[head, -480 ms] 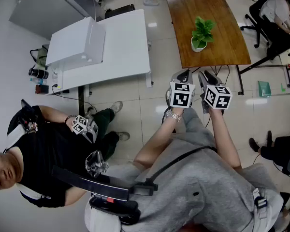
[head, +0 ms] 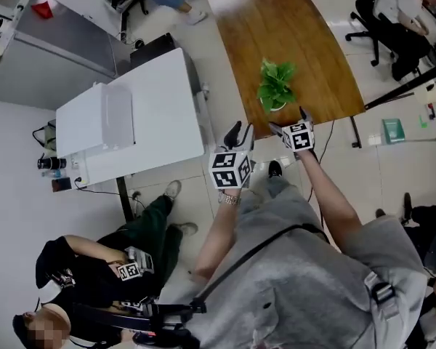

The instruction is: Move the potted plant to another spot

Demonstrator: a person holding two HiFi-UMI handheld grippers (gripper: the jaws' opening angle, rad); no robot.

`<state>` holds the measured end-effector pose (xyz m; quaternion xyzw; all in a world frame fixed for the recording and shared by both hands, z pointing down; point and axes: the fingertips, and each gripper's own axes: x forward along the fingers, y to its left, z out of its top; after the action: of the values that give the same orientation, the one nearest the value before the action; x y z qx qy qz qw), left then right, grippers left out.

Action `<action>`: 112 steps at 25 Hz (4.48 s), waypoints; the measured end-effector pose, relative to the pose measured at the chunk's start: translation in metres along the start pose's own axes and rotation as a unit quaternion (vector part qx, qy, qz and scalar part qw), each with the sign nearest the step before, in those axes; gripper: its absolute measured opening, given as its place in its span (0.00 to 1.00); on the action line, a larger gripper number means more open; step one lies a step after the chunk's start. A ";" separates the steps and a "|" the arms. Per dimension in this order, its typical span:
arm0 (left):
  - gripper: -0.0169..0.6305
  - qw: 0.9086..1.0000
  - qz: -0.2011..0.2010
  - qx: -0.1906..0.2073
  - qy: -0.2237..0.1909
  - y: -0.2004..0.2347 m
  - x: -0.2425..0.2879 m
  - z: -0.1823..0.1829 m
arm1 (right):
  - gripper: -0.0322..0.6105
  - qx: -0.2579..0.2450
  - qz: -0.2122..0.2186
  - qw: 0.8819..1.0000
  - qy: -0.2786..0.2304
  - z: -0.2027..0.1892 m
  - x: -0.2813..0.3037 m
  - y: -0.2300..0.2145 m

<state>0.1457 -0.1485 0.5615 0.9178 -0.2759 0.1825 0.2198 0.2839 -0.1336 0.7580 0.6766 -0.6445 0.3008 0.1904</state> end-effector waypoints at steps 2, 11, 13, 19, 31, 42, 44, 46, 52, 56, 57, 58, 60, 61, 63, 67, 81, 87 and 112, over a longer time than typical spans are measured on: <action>0.27 1.000 0.000 -0.004 0.006 0.008 0.001 -0.004 | 0.96 -0.025 -0.004 1.000 0.012 -0.011 0.028 -0.002; 0.23 0.999 0.017 -0.018 0.021 0.048 0.011 0.003 | 0.96 -0.053 -0.021 0.998 0.009 0.013 0.096 -0.001; 0.23 0.999 0.022 -0.021 0.023 0.053 0.015 0.007 | 0.96 -0.057 -0.025 0.998 0.017 0.016 0.104 -0.005; 0.22 0.999 0.037 -0.032 0.020 0.066 0.016 0.010 | 0.92 -0.054 -0.022 0.998 0.012 0.020 0.110 -0.016; 0.22 0.990 0.116 -0.075 -0.021 0.127 -0.033 0.024 | 0.90 -0.167 0.090 0.982 -0.004 0.087 0.121 0.098; 0.22 0.938 0.299 -0.164 -0.058 0.218 -0.171 -0.020 | 0.90 -0.310 0.293 0.905 -0.006 0.095 0.173 0.382; 0.21 0.927 0.325 -0.177 -0.065 0.227 -0.196 -0.030 | 0.90 -0.332 0.297 0.895 0.001 0.081 0.181 0.404; 0.20 0.918 0.344 -0.187 -0.069 0.231 -0.215 -0.039 | 0.90 -0.340 0.297 0.892 0.005 0.071 0.187 0.414; 0.20 0.908 0.362 -0.197 -0.074 0.234 -0.243 -0.048 | 0.94 -0.332 0.323 0.886 -0.003 0.065 0.185 0.438; 0.20 0.915 0.348 -0.187 -0.079 0.230 -0.237 -0.042 | 0.95 -0.329 0.337 0.882 0.007 0.062 0.175 0.431; 0.20 0.918 0.343 -0.183 -0.080 0.229 -0.234 -0.040 | 0.95 -0.326 0.338 0.883 0.008 0.062 0.173 0.427; 0.20 0.920 0.338 -0.180 -0.080 0.229 -0.230 -0.038 | 0.96 -0.325 0.338 0.883 0.008 0.062 0.171 0.423; 0.20 0.924 0.330 -0.173 -0.082 0.229 -0.224 -0.034 | 0.96 -0.324 0.336 0.884 0.009 0.060 0.169 0.413; 0.20 0.926 0.328 -0.167 -0.085 0.230 -0.222 -0.030 | 0.96 -0.323 0.334 0.886 0.011 0.060 0.168 0.407; 0.20 0.928 0.327 -0.151 -0.096 0.232 -0.221 -0.019 | 0.95 -0.309 0.326 0.893 0.016 0.061 0.157 0.394; 0.15 0.937 0.308 -0.124 -0.110 0.230 -0.211 0.001 | 0.82 -0.251 0.265 0.931 0.011 0.066 0.119 0.337; 0.15 0.991 0.120 -0.031 -0.042 0.087 -0.106 -0.001 | 0.05 -0.013 0.138 0.988 -0.063 0.112 -0.075 0.232; 0.10 0.993 0.116 -0.017 0.002 -0.005 -0.104 -0.062 | 0.05 0.030 0.136 0.988 -0.062 0.047 -0.165 0.203; 0.03 0.994 0.100 0.014 0.046 -0.108 -0.145 -0.103 | 0.05 0.032 0.120 0.991 -0.043 -0.008 -0.274 0.183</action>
<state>0.0736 0.0465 0.5484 0.8792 -0.3534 0.2495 0.1997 0.1049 0.0616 0.5614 0.6128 -0.7186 0.3123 0.1031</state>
